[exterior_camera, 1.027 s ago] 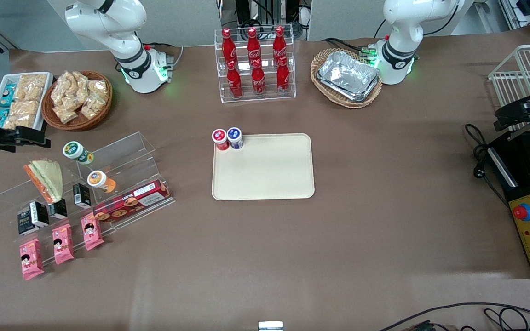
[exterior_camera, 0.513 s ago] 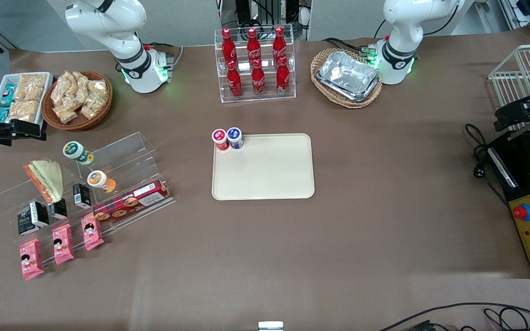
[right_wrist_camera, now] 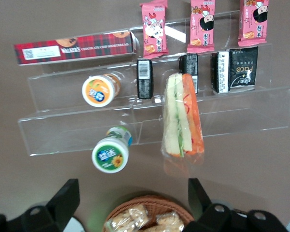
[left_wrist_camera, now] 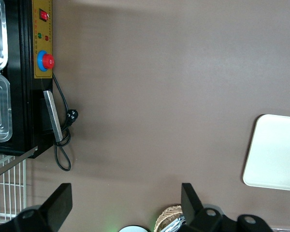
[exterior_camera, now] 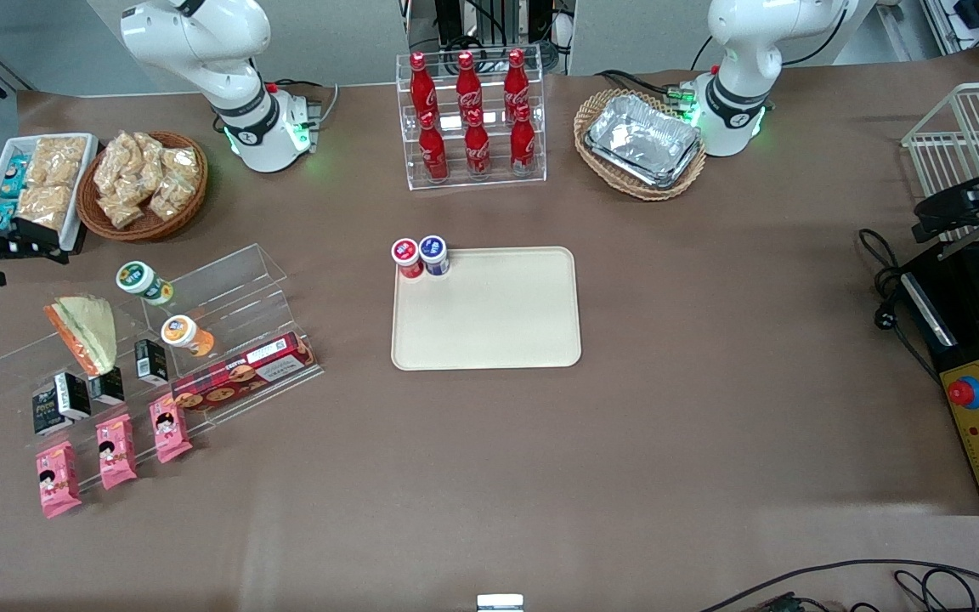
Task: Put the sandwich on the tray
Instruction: 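Move the right gripper toward the wrapped sandwich on the acrylic rack, then lower the open right gripper around the wrapped sandwich's base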
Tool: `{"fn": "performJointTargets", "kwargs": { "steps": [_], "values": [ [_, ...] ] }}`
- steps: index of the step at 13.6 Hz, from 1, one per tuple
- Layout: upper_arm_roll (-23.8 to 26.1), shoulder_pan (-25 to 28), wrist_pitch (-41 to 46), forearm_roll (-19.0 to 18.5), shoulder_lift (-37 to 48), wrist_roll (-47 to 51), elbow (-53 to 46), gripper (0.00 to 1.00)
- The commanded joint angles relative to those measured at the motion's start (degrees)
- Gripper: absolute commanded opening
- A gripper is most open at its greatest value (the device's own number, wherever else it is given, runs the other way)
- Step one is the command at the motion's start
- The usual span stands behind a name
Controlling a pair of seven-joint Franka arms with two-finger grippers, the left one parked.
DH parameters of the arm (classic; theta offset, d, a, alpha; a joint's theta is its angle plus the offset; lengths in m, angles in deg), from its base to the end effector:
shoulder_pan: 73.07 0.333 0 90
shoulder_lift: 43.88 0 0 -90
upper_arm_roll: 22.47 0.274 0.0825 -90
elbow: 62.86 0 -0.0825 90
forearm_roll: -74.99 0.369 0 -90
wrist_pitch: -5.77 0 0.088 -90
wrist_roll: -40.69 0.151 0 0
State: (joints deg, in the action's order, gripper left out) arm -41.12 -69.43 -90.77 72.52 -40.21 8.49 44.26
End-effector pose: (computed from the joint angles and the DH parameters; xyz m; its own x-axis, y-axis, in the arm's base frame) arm 0.4929 -0.1404 0.4439 0.9452 0.3052 -0.1160 0.3016 -0.9522 -0.0477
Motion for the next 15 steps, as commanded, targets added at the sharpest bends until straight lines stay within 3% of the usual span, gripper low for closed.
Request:
{"fn": "performJointTargets", "kwargs": {
  "steps": [1, 7, 15],
  "values": [
    [-0.32, 0.14, -7.24, -2.28, 1.96, -1.72, 7.04, 1.0],
    [-4.19, 0.05, -16.82, -2.9, -1.2, -10.59, 10.57, 1.0],
    [-4.72, -0.03, -23.33, -2.81, -2.35, -11.83, 14.87, 1.0]
  ]
}}
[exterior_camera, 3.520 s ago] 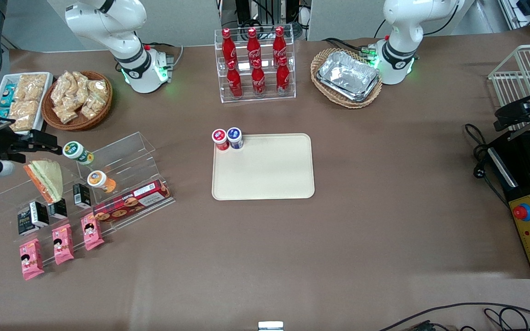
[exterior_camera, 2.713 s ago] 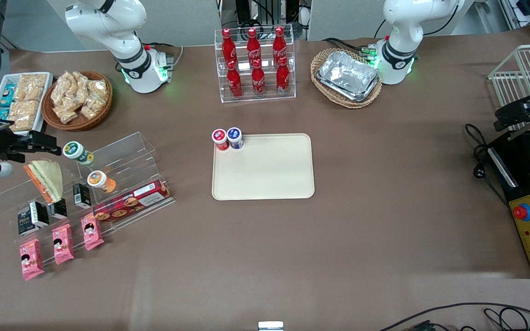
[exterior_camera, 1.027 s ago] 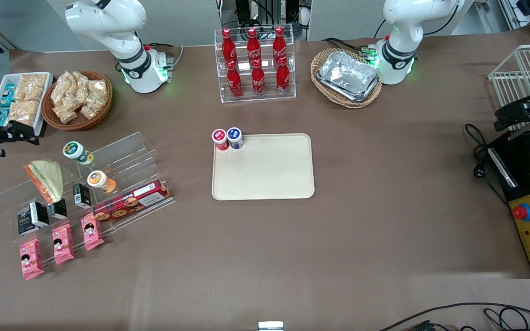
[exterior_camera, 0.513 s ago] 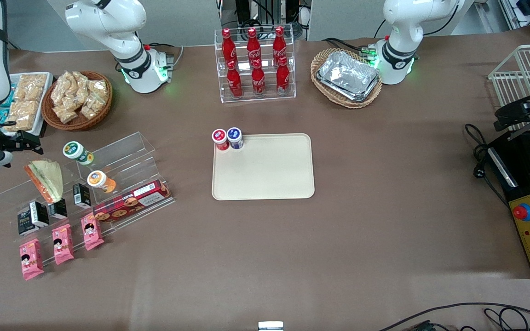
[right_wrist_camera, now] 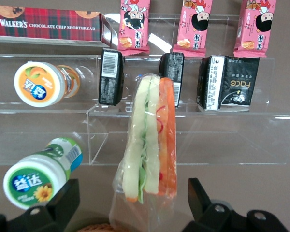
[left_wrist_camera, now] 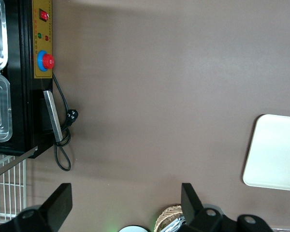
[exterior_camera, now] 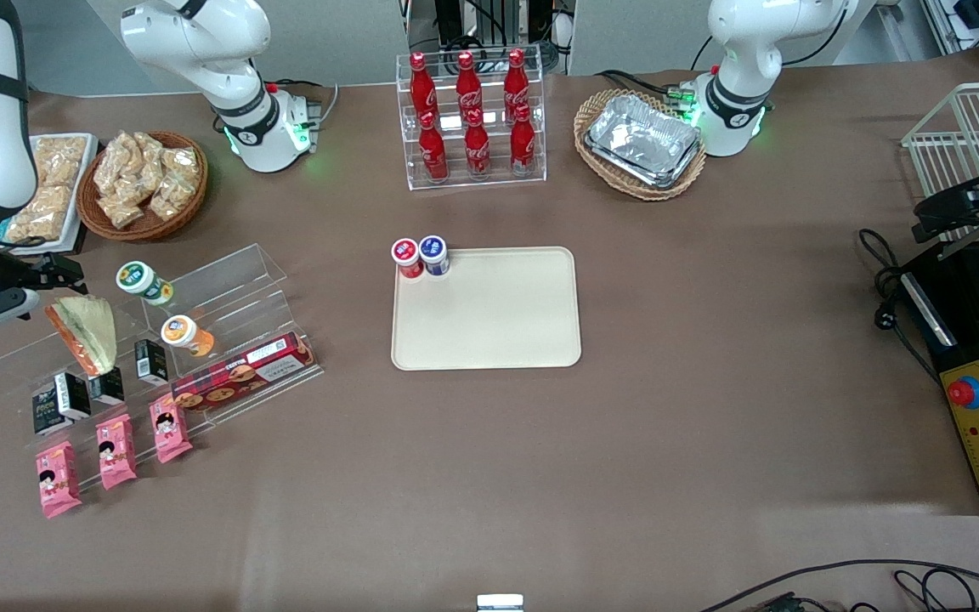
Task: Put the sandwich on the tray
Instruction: 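Lower the open right gripper around the wrapped sandwich's base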
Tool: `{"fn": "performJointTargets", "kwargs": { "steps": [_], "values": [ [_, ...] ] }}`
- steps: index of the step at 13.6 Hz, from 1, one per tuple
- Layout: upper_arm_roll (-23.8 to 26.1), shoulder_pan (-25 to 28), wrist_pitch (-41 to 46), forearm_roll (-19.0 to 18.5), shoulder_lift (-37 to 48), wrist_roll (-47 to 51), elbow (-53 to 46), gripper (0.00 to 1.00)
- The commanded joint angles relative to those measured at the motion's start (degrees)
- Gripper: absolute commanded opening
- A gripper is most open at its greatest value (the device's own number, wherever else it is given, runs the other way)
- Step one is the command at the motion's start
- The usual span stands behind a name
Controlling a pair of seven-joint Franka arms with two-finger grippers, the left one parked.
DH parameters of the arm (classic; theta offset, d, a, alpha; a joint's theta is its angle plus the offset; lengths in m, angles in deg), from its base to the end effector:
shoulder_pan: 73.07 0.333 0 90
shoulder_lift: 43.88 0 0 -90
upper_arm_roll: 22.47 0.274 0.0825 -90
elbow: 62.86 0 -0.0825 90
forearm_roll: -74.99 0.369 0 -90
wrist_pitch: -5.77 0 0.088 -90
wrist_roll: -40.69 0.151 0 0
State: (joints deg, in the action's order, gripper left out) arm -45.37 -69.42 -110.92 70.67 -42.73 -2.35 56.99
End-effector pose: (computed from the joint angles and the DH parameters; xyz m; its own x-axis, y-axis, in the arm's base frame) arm 0.4914 -0.1793 0.3491 0.8984 0.4340 -0.0672 0.4359 -0.8998 0.0170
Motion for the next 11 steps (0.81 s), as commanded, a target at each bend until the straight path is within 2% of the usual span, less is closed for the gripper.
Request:
{"fn": "performJointTargets", "kwargs": {
  "steps": [1, 11],
  "values": [
    [-0.65, -0.04, -3.8, -0.96, 0.08, -1.09, 2.49, 1.0],
    [-1.53, -0.05, -8.8, -0.52, -2.83, -1.88, 4.95, 1.0]
  ]
}}
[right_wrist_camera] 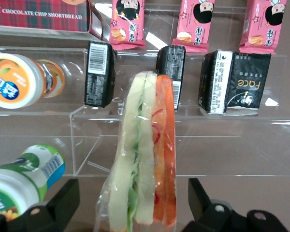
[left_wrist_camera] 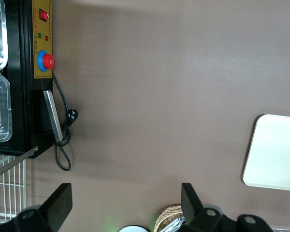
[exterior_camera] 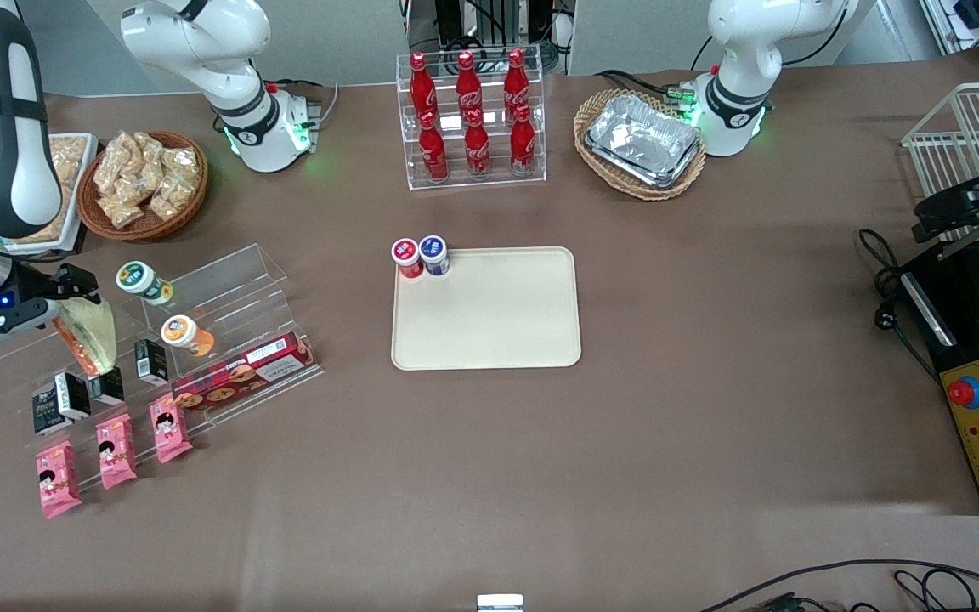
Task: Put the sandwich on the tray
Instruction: 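Lower the open right gripper around the wrapped sandwich's base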
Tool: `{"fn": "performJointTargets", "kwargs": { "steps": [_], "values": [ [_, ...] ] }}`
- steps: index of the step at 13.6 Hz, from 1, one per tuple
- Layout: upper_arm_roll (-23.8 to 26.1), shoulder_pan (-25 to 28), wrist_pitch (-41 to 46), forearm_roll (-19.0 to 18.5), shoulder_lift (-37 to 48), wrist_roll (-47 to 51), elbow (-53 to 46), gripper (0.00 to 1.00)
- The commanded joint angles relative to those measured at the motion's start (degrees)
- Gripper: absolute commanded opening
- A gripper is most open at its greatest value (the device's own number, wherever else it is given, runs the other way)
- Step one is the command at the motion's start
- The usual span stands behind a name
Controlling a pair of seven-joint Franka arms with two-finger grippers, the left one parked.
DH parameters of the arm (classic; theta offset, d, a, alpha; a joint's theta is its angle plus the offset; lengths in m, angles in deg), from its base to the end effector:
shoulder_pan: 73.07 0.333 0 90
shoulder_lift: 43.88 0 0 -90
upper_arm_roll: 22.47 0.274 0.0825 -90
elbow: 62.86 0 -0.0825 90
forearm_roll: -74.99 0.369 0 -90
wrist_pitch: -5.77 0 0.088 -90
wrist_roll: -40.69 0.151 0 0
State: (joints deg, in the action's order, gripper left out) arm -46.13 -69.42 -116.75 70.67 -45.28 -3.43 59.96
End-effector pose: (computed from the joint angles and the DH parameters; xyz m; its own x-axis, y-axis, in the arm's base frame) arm 0.4906 -0.1852 0.3134 0.8933 0.4438 -0.0712 0.4467 -0.8941 0.0314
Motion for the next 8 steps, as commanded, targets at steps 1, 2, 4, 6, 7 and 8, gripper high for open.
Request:
{"fn": "performJointTargets", "kwargs": {
  "steps": [1, 2, 4, 6, 7, 8],
  "values": [
    [-0.78, -0.13, -4.03, -0.34, -0.27, -1.49, 2.77, 1.0],
    [-0.78, -0.13, -4.3, -0.17, -0.27, -1.84, 3.12, 1.0],
    [-0.78, -0.13, -4.22, -0.16, -0.35, -2.02, 3.12, 0.94],
    [-0.78, -0.13, -3.95, -0.16, -0.44, -3.25, 3.12, 0.69],
    [-0.78, -0.04, -3.78, -0.08, -0.44, -3.25, 3.12, 0.57],
    [-0.78, 0.05, -3.25, -0.08, -0.35, -3.25, 2.95, 0.48]
  ]
}}
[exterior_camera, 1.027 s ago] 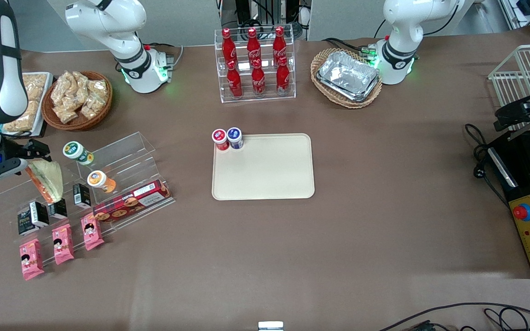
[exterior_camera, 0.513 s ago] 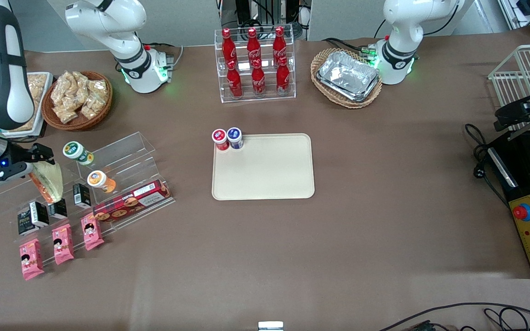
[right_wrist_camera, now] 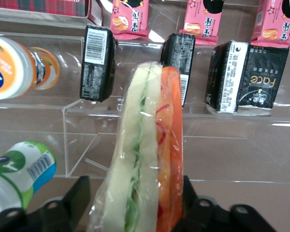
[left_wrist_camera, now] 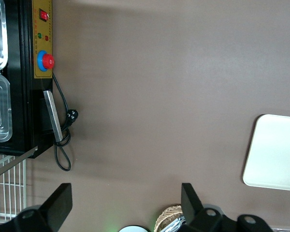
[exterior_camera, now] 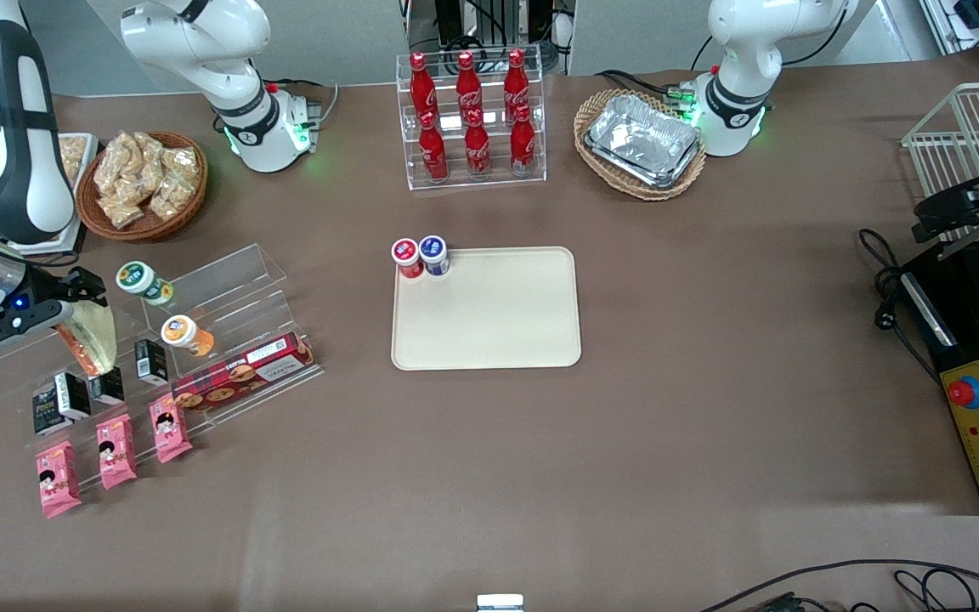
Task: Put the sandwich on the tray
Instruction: 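Lower the open right gripper around the wrapped sandwich's base, then close the right gripper on the sandwich and lift it off the rack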
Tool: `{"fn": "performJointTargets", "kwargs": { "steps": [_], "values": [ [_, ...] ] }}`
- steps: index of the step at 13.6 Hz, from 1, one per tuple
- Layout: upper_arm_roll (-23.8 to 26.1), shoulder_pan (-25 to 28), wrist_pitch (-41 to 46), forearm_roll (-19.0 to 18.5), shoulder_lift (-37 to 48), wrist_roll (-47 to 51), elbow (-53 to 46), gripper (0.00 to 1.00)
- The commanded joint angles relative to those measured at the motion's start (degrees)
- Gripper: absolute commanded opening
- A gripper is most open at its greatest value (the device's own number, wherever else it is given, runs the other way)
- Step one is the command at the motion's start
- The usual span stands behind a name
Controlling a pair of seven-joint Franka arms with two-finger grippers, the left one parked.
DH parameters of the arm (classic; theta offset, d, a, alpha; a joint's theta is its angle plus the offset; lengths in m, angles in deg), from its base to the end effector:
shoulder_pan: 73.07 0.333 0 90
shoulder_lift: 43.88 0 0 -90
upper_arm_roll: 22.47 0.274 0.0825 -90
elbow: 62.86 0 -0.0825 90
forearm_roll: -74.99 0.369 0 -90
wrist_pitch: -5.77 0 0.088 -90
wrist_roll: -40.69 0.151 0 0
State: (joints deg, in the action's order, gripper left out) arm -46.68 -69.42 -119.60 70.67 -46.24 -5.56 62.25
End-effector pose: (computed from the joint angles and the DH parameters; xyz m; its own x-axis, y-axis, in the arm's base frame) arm 0.4843 -0.1880 0.2924 0.8786 0.4709 -0.0797 0.4742 -0.8800 0.0278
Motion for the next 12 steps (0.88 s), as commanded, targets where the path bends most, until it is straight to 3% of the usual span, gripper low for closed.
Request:
{"fn": "performJointTargets", "kwargs": {
  "steps": [1, 3, 12],
  "values": [
    [-0.22, 0.14, 0.21, -0.08, 0.69, -1.21, 0.4, 0.38],
    [-0.05, 0.58, 1.53, -0.08, 0.87, -1.13, -0.83, 0.29],
    [0.57, 7.77, 27.34, -0.17, -1.41, -2.53, -26.65, 0.29]
  ]
}}
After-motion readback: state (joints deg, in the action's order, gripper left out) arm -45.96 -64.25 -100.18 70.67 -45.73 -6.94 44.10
